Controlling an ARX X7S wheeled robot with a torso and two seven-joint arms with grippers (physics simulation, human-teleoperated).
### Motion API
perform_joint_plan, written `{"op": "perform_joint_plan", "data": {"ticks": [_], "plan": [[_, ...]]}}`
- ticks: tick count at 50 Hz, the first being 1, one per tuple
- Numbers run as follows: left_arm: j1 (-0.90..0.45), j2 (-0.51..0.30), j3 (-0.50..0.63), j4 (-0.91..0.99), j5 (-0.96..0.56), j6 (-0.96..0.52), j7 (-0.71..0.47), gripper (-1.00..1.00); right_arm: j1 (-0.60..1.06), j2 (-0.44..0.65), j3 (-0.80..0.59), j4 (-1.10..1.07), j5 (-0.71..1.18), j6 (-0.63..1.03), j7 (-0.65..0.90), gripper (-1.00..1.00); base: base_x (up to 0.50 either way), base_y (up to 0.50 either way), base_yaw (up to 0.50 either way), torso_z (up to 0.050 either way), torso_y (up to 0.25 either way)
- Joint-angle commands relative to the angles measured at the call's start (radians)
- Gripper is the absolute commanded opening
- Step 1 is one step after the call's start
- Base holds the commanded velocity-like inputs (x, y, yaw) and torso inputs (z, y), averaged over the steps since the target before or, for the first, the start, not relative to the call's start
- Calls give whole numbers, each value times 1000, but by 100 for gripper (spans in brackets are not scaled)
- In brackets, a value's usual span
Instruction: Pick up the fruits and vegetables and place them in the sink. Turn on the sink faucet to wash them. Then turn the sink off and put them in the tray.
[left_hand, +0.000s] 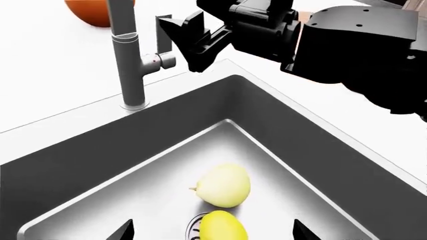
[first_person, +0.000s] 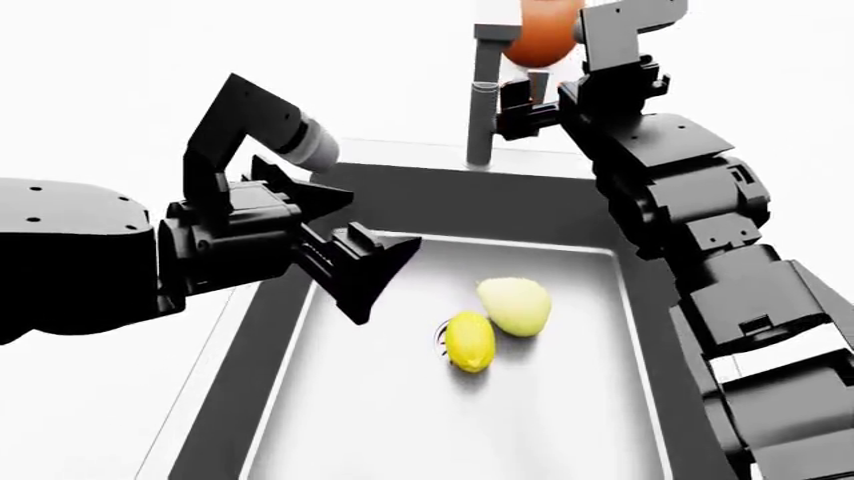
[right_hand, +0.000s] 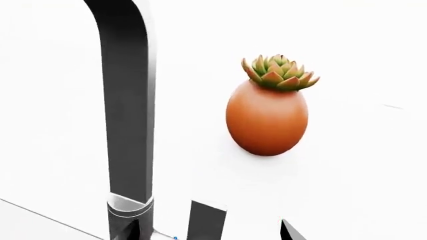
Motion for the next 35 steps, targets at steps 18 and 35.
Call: {"op": "perform_joint_plan", "data": {"ticks": [18, 35], "plan": [[3, 0, -7, 10, 4, 7, 14, 100, 125, -146, 61, 395, -103, -173, -17, 100, 0, 0, 0, 0, -99], [11, -9, -16, 15, -4, 16, 25, 100, 150, -174, 351, 395, -352, -65, 5, 100, 0, 0, 0, 0, 0]]}}
